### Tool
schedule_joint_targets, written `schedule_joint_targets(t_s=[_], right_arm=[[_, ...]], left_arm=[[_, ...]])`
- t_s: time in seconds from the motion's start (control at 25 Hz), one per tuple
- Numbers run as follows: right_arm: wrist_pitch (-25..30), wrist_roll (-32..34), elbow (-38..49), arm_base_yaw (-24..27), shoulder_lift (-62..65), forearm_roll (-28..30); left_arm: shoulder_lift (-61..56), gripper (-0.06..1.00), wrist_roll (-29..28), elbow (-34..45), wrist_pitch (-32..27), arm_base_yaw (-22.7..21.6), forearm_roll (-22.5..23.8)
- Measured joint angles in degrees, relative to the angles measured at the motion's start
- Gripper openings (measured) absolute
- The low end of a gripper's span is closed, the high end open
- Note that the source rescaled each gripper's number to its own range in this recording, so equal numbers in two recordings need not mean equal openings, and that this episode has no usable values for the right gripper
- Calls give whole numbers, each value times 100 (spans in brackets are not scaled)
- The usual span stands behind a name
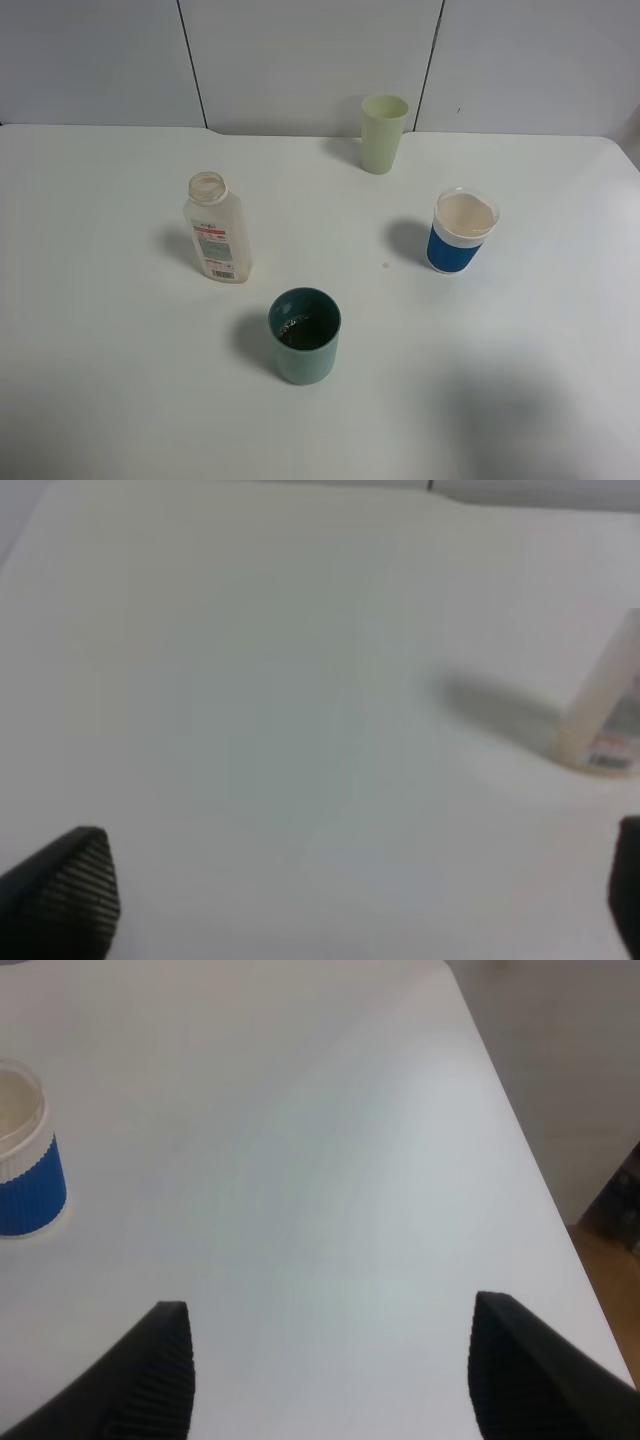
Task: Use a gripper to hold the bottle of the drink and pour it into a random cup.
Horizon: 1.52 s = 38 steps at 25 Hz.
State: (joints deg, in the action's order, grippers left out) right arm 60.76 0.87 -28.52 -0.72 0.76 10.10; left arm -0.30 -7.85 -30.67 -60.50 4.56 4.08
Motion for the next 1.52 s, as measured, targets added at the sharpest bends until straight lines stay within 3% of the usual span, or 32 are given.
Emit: schedule_joint_targets(t_s=[0.56,0.96,1.52], right_arm=[[0,0,0,0,0,0],[0,0,0,0,0,0],[0,0,0,0,0,0]], left_arm=[[0,100,0,171,5,0,-28],[0,100,0,171,5,-741,-31],[0,100,7,171,5,-781,-48]])
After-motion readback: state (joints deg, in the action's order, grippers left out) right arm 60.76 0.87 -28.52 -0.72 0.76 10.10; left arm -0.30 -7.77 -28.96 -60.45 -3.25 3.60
